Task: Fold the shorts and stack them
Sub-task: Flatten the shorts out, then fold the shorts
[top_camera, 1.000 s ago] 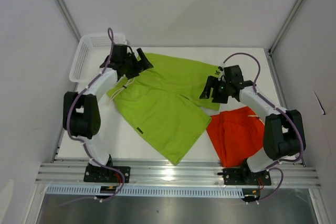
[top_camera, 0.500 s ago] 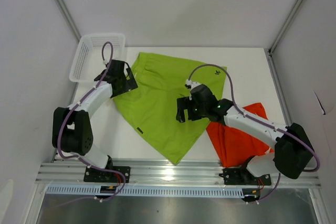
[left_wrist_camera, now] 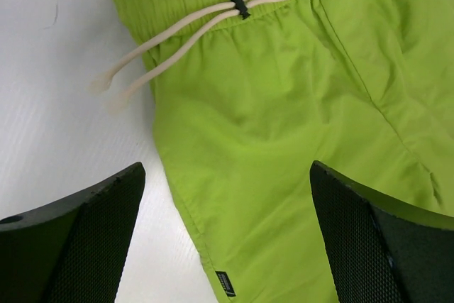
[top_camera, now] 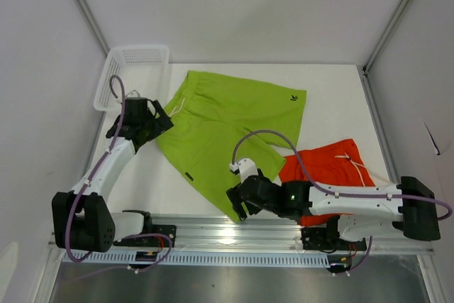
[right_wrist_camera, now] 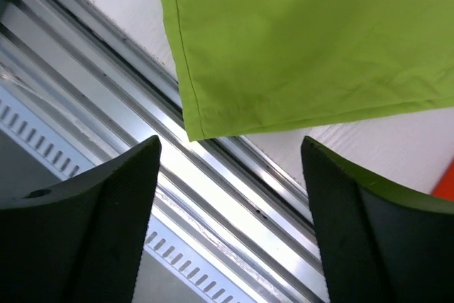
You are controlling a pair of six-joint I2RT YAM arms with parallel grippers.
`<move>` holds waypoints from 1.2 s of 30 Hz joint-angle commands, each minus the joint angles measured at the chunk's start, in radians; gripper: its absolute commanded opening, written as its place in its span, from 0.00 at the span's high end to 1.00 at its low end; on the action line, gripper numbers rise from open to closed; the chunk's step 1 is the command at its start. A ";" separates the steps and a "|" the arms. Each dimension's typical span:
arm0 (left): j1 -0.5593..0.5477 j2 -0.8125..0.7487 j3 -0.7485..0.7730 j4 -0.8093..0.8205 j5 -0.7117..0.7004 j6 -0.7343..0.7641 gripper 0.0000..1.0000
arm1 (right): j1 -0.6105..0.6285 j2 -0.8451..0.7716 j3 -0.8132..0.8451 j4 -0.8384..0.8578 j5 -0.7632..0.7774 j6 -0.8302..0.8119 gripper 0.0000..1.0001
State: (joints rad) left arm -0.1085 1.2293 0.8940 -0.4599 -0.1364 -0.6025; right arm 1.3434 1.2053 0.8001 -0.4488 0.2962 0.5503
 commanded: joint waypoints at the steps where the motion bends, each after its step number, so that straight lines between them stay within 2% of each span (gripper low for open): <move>1: 0.105 0.005 -0.058 0.066 0.199 -0.031 0.01 | 0.088 0.048 0.016 -0.053 0.173 0.008 0.22; 2: 0.160 0.009 -0.070 0.073 0.211 -0.029 0.01 | 0.103 0.068 0.024 -0.060 0.184 0.007 0.24; 5: 0.193 0.013 -0.089 0.090 0.221 -0.034 0.01 | 0.143 0.157 0.060 -0.085 0.211 -0.007 0.28; 10: 0.210 0.038 -0.090 0.124 0.213 -0.052 0.03 | 0.166 0.301 0.111 -0.099 0.225 -0.033 0.30; 16: 0.213 0.075 -0.089 0.147 0.222 -0.052 0.04 | 0.174 0.362 0.145 -0.082 0.202 -0.053 0.31; 21: 0.228 0.067 -0.081 0.179 0.251 -0.060 0.05 | 0.171 0.323 0.145 -0.067 0.212 -0.064 0.32; 24: 0.240 0.094 -0.020 0.162 0.248 -0.071 0.06 | 0.154 0.268 0.139 -0.057 0.202 -0.075 0.31; 29: 0.299 0.237 0.162 0.115 0.245 -0.105 0.08 | 0.097 0.160 0.113 -0.048 0.163 -0.102 0.32; 36: 0.336 0.482 0.325 0.139 0.268 -0.157 0.13 | 0.020 0.045 0.097 -0.048 0.100 -0.148 0.32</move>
State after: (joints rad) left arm 0.2165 1.6375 1.1503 -0.3241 0.1123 -0.7151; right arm 1.3819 1.2877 0.9108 -0.5114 0.4210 0.4343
